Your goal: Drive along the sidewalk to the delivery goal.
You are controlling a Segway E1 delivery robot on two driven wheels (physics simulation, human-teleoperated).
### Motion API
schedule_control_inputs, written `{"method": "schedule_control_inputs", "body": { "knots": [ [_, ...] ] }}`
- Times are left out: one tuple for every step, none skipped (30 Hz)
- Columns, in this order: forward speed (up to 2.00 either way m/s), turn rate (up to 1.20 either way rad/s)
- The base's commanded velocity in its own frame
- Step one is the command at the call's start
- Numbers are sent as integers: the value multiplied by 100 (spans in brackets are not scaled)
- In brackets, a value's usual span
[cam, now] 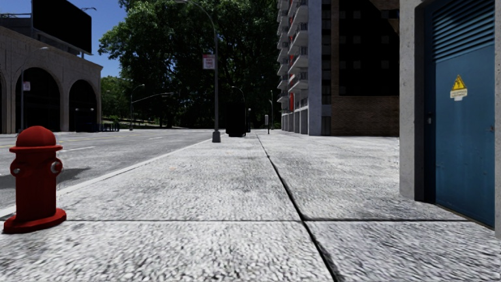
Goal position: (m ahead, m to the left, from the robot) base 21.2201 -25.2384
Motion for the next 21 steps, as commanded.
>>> {"method": "schedule_control_inputs", "body": {
  "knots": [
    [200, -14],
    [200, -17],
    [200, -18],
    [200, -22],
    [200, -35],
    [200, -35],
    [200, -41],
    [200, -42],
    [200, -43],
    [200, -43],
    [200, -43],
    [200, -43],
    [200, -43],
    [200, -43],
    [200, -43],
    [200, -43],
    [200, -43],
    [200, -43],
    [200, -43],
    [200, -43],
    [200, -43]
  ]
}}
